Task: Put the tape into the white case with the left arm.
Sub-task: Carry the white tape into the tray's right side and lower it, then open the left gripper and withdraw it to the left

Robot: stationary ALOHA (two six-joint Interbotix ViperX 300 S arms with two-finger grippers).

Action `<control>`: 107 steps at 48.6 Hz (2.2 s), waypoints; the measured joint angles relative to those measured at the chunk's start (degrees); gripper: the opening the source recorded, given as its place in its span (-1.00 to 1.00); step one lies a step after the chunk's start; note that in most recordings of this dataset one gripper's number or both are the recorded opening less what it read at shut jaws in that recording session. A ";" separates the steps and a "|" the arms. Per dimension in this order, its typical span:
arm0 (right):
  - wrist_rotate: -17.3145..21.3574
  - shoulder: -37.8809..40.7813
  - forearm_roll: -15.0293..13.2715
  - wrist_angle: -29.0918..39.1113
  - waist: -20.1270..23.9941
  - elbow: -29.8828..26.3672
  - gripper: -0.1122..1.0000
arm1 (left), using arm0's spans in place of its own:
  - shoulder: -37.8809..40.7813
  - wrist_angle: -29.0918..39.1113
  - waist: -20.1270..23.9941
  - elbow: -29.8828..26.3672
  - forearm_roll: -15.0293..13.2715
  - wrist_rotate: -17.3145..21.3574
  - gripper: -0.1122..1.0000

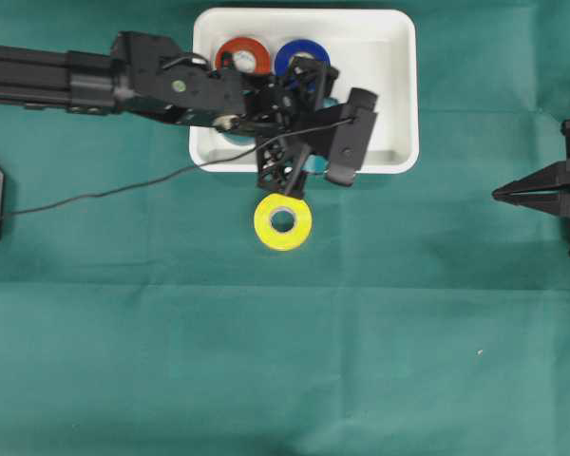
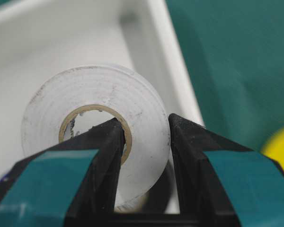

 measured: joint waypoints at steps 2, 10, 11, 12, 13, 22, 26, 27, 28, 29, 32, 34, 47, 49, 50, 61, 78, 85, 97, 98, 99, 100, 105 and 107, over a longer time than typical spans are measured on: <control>0.00 0.00 0.00 0.00 0.00 0.00 -0.97 | 0.70 0.00 0.26 -0.97 0.00 0.18 -0.31; 0.00 0.00 0.00 -0.09 0.00 0.00 -0.97 | 3.43 -0.09 1.32 -4.39 0.09 0.35 -0.31; 0.00 0.00 0.00 0.00 0.00 0.00 -0.97 | 3.87 -0.09 1.41 -4.75 0.09 0.35 -0.31; -0.09 0.00 0.00 -0.09 0.00 0.00 -0.97 | 4.22 -0.09 1.41 -5.19 0.09 0.44 -0.31; 0.00 0.00 0.00 -0.09 0.00 0.00 -0.97 | 4.66 -0.09 1.49 -5.54 0.09 0.35 -0.31; 0.00 0.09 0.00 0.00 0.00 0.09 -0.97 | 6.86 -0.35 1.41 -8.00 0.09 0.18 -0.31; 0.00 0.00 0.00 -0.09 0.00 0.00 -0.97 | 7.12 -0.35 1.41 -8.17 0.09 0.18 -0.31; 0.00 0.00 0.00 -0.09 0.00 0.09 -0.97 | 7.21 -0.26 1.41 -8.26 0.09 0.18 -0.31; 0.00 0.09 0.00 -0.09 0.00 0.00 -0.97 | 7.12 -0.35 1.41 -8.17 0.09 0.18 -0.31; 0.00 0.00 0.09 -0.09 0.00 0.09 -0.97 | 7.12 -0.35 1.41 -8.26 0.09 0.18 -0.31; 0.00 0.00 0.00 -0.09 0.00 0.09 -0.97 | 7.21 -0.35 1.41 -8.26 0.09 0.09 -0.31; 0.00 0.00 0.09 -0.09 0.00 0.09 -0.97 | 7.12 -0.35 1.41 -8.26 0.09 0.00 -0.31; 0.00 0.09 0.00 -0.09 0.00 0.09 -0.97 | 7.12 -0.35 1.41 -7.91 0.18 -0.09 0.45; 0.00 0.09 0.00 -0.09 0.00 0.09 -0.97 | 7.12 -0.44 1.32 -7.73 0.09 -0.09 0.66; 0.00 0.09 0.09 -0.09 0.00 0.00 -0.97 | 7.12 -0.35 1.32 -7.65 0.18 -0.09 0.74; 0.00 0.00 0.00 -0.09 0.00 0.09 -0.97 | 6.42 -0.44 1.05 -6.77 0.18 -0.18 0.82; 0.00 0.00 0.00 -0.09 0.00 0.09 -0.97 | -4.48 -0.53 0.09 3.96 0.09 -2.90 0.82; 0.00 0.00 0.00 -0.09 0.00 0.09 -0.97 | -10.46 -1.05 -0.18 9.93 0.00 -5.36 0.82; 0.00 0.00 0.00 -0.09 0.00 0.09 -0.97 | -18.02 -1.58 -1.49 18.72 0.00 -7.56 0.82; 0.00 0.00 0.00 -0.09 0.00 0.09 -0.97 | -18.63 -1.58 -1.67 19.51 0.00 -7.73 0.81; 0.00 0.09 0.00 -0.09 0.00 0.09 -0.97 | -19.34 -1.58 -1.76 20.30 0.00 -7.82 0.81; 0.00 0.00 0.00 -0.09 0.00 0.09 -0.97 | -19.95 -1.58 -1.76 21.09 0.00 -7.91 0.81; 0.00 0.00 0.00 -0.09 0.00 0.09 -0.97 | -23.03 -1.58 -2.11 24.61 0.00 -8.00 0.81; 0.00 0.00 0.09 -0.09 0.00 0.09 -0.97 | -24.35 -1.58 -2.20 25.84 0.00 -8.00 0.82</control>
